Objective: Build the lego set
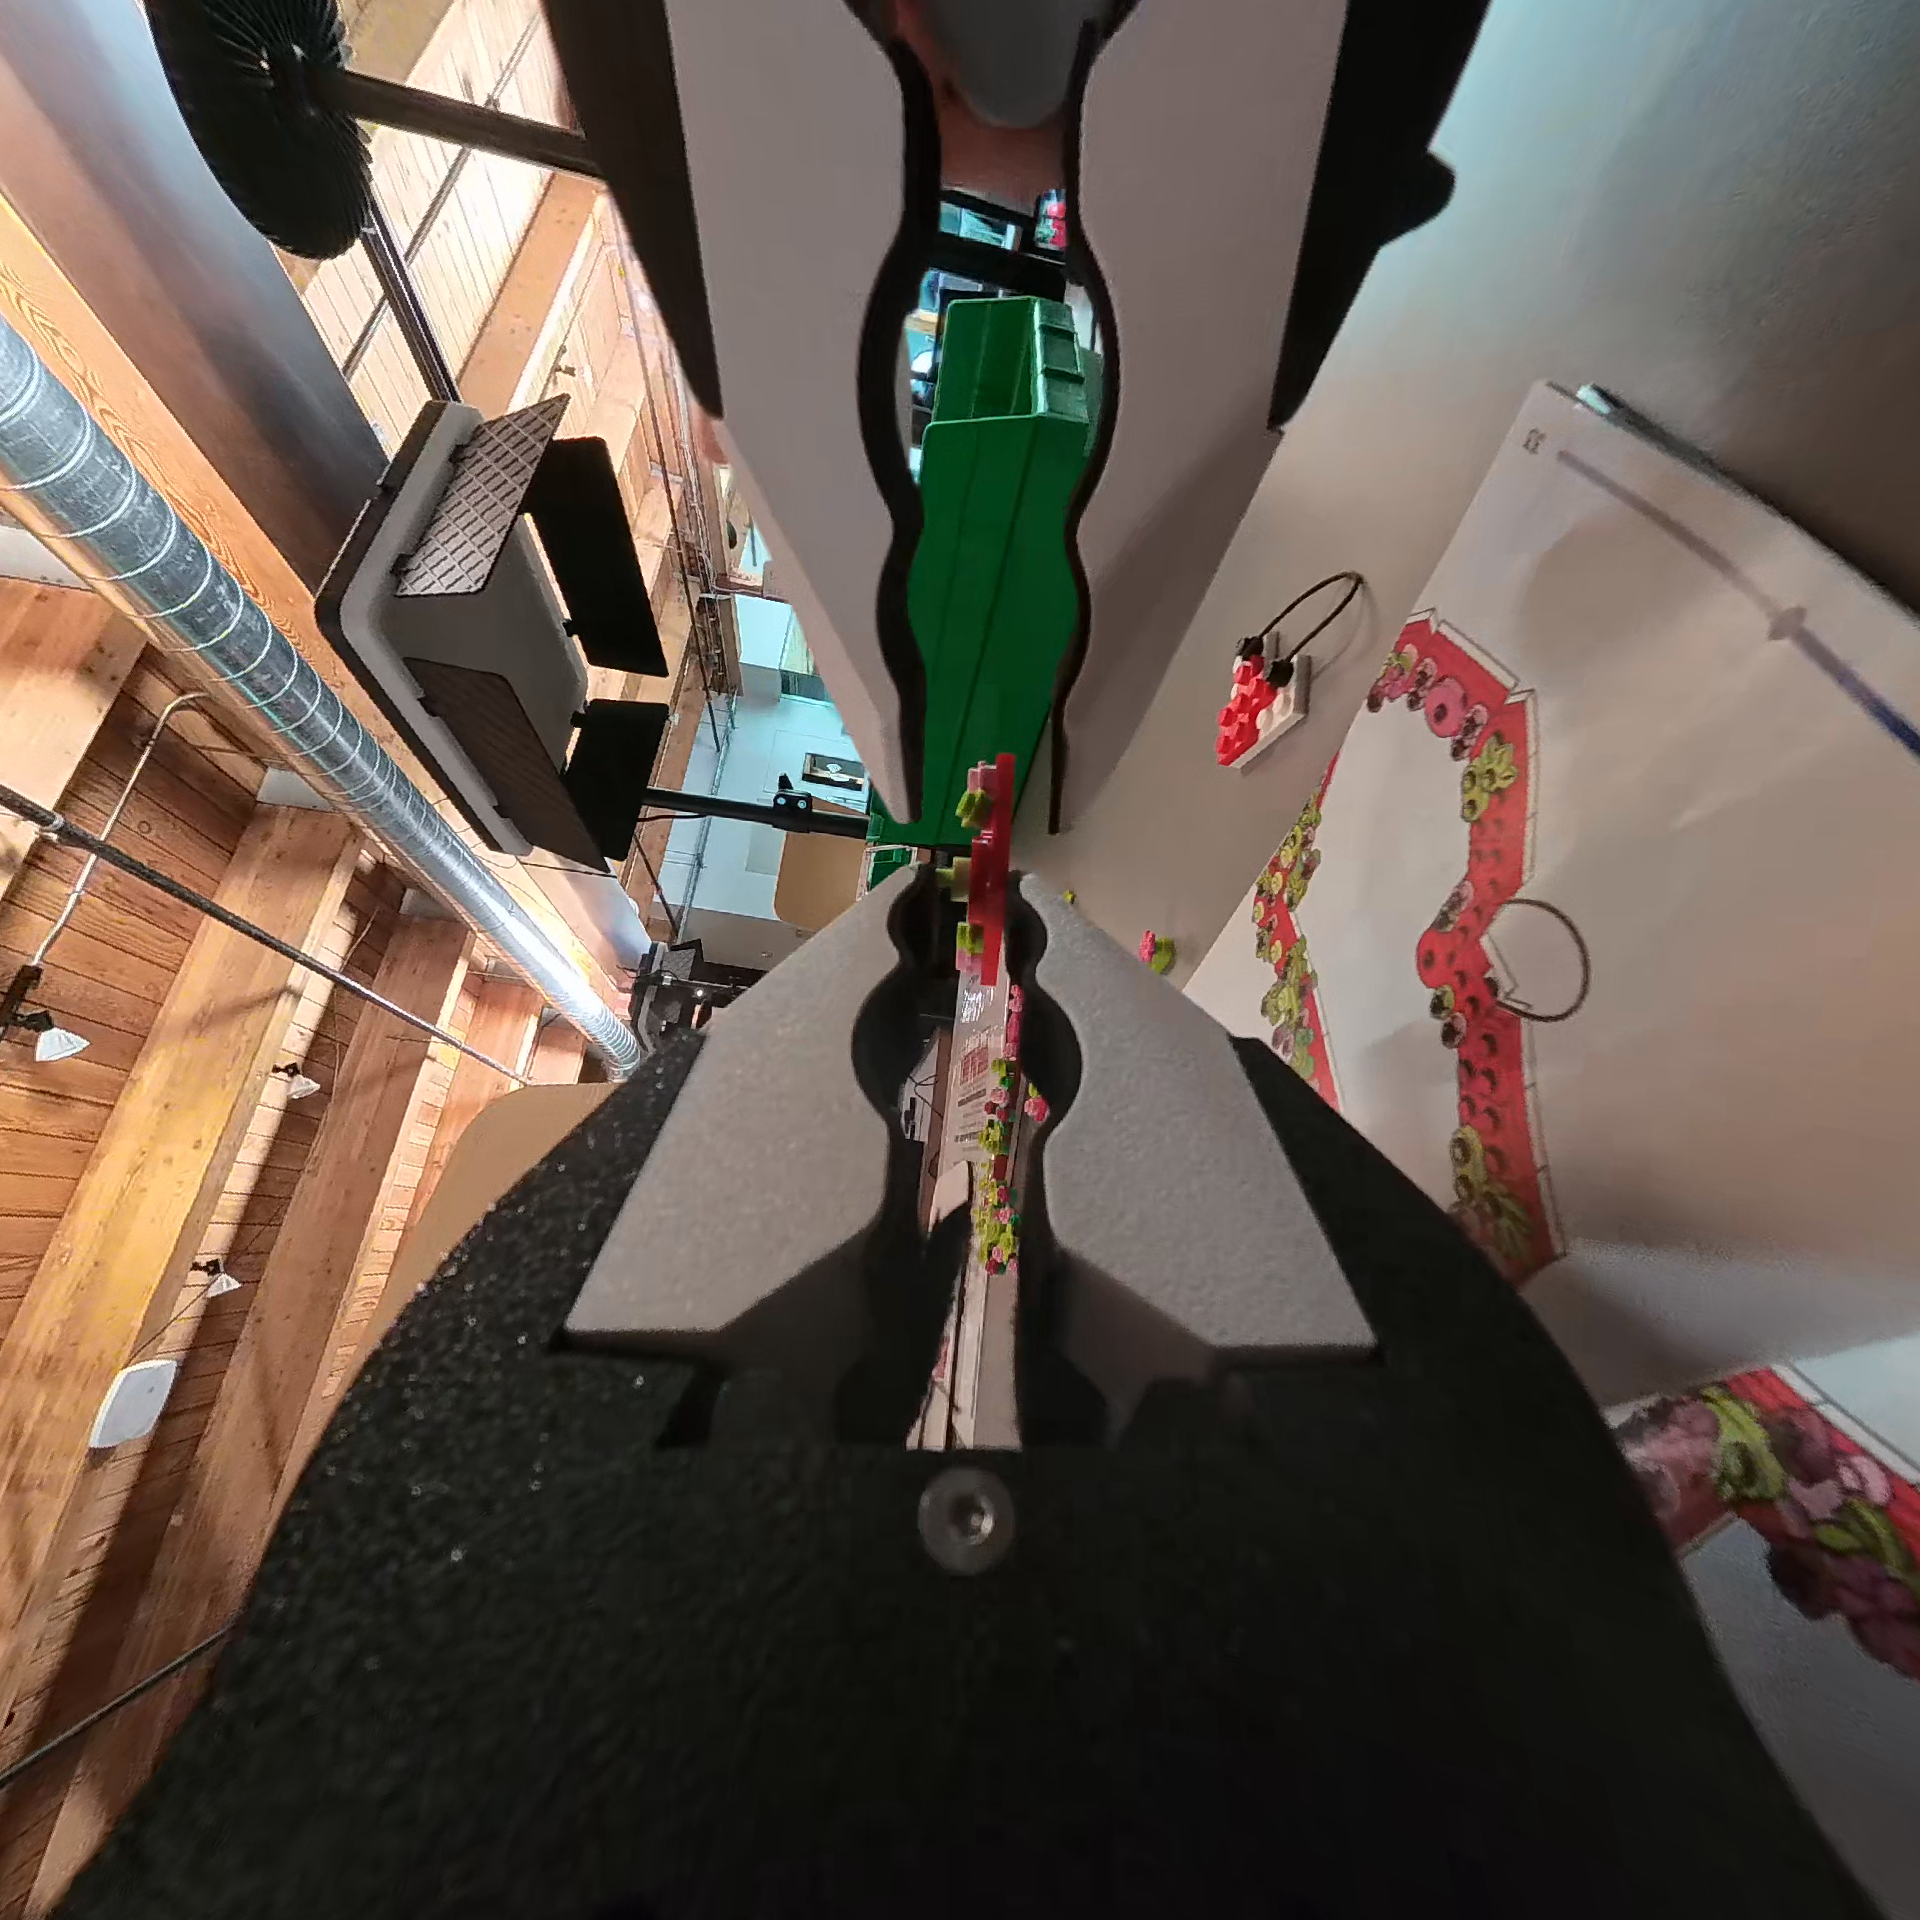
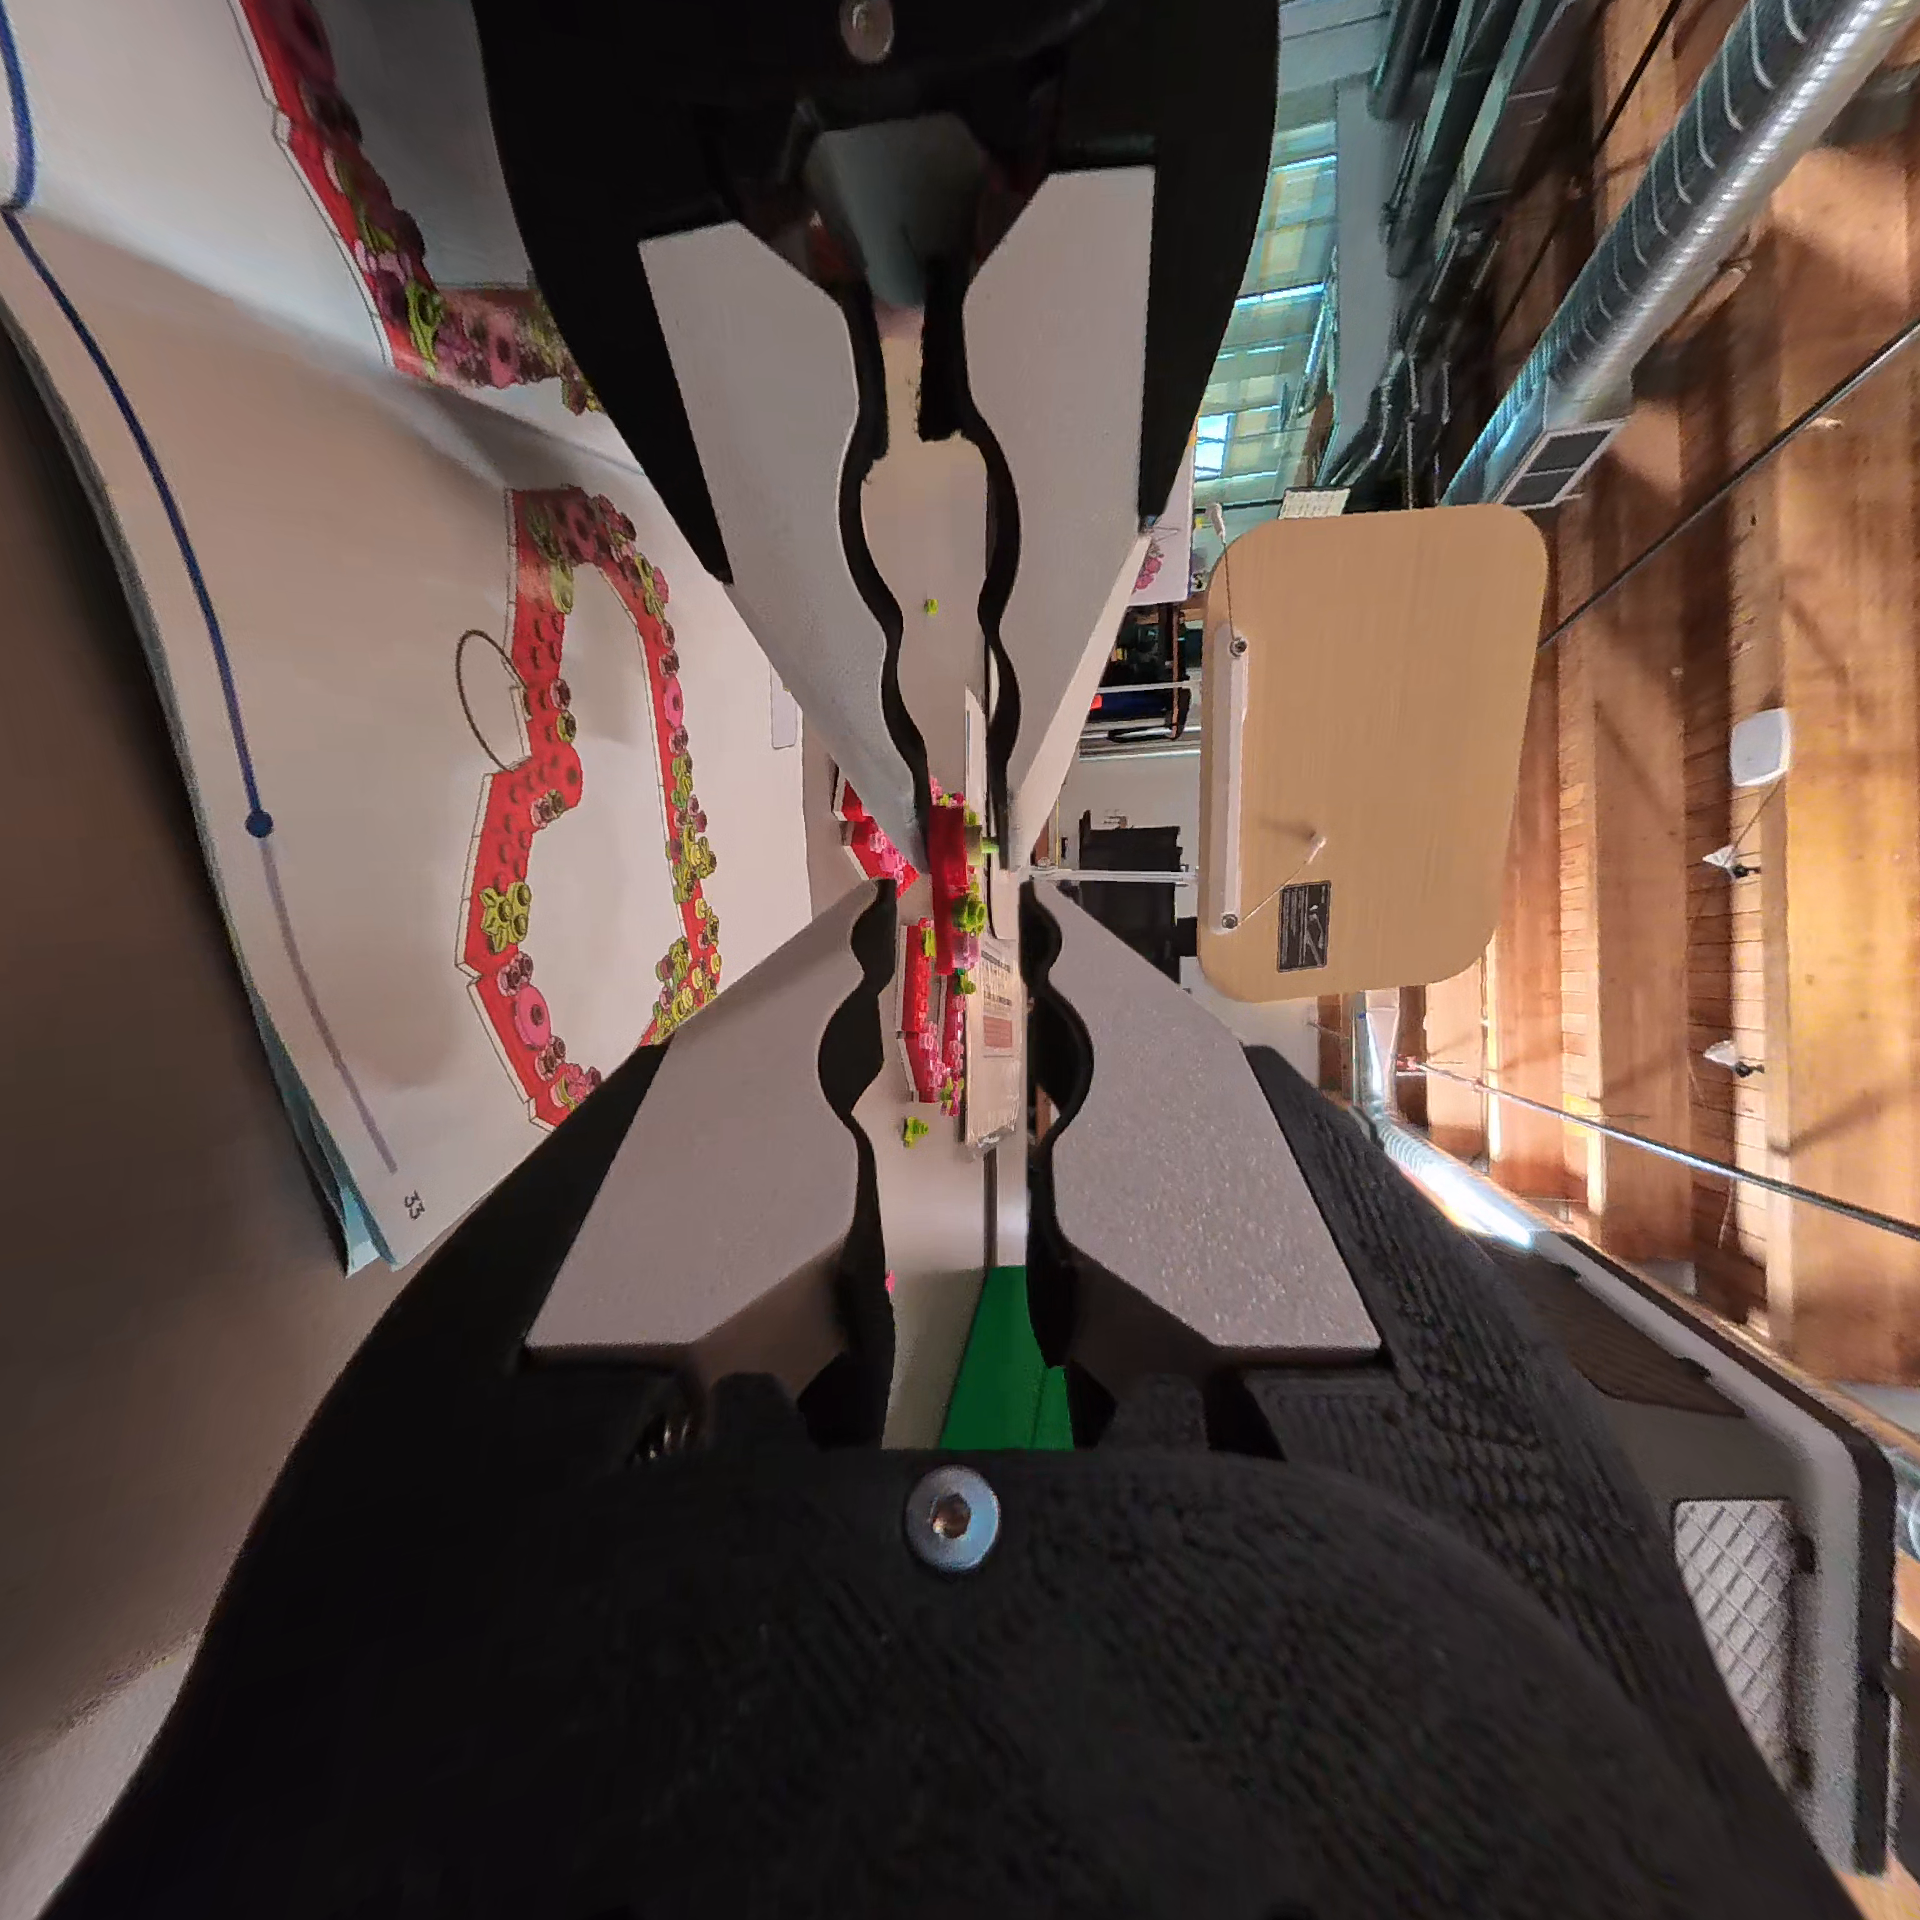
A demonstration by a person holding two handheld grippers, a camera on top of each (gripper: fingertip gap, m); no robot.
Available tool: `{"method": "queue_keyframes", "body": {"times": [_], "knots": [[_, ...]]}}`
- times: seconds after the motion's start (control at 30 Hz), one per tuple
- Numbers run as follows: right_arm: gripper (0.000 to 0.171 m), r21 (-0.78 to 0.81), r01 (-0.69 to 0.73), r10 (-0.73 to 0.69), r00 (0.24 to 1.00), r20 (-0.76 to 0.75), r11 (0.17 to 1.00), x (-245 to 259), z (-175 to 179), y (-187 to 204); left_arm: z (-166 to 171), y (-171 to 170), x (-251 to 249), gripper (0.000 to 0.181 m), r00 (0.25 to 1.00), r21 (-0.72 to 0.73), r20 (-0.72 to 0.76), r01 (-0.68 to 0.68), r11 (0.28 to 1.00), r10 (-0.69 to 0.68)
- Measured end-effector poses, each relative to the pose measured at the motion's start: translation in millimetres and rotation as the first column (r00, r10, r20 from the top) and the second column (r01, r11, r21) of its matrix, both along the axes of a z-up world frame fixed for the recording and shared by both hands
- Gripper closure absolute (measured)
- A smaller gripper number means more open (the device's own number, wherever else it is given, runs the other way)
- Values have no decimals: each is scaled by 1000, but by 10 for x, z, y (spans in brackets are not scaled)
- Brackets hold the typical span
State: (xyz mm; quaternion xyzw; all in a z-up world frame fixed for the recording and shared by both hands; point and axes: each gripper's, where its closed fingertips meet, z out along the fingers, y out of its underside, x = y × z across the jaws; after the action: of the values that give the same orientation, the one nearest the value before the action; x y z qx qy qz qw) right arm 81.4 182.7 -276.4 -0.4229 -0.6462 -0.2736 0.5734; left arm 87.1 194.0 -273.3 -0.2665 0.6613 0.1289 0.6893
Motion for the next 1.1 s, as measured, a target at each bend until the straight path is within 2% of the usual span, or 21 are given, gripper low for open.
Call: {"method": "queue_keyframes", "body": {"times": [0.3,0.43,0.8,0.9,0.93,0.97,1.0,1.1], "knots": [[155,-11,11,-11,1000,7,1000,8,-34,15,8,-24,7,171,1000,-19,6,8,1000,-7],[163,-7,9,-9,1000,-10,1000,19,-1,12,3,-46,17,171,1000,-34,8,18,999,-18],[166,-32,23,-23,1000,11,999,29,-22,16,-22,-45,20,171,1000,-49,-1,15,999,-15],[165,-58,1,-4,999,-49,998,18,-29,24,-29,-38,14,171,1000,-40,-4,17,999,-17],[163,-74,-14,9,997,-74,997,13,-25,10,-13,-42,16,171,1000,-35,6,20,999,-20],[141,-89,-28,18,994,-107,996,15,-9,-1,-12,-31,12,171,1000,-39,6,14,999,-13],[129,-116,-31,14,989,-144,993,36,5,0,-21,-21,7,171,1000,-47,6,11,999,-11],[124,-207,-85,26,961,-274,975,132,62,-10,-7,-5,-12,171,1000,-63,24,14,998,-12]]}}
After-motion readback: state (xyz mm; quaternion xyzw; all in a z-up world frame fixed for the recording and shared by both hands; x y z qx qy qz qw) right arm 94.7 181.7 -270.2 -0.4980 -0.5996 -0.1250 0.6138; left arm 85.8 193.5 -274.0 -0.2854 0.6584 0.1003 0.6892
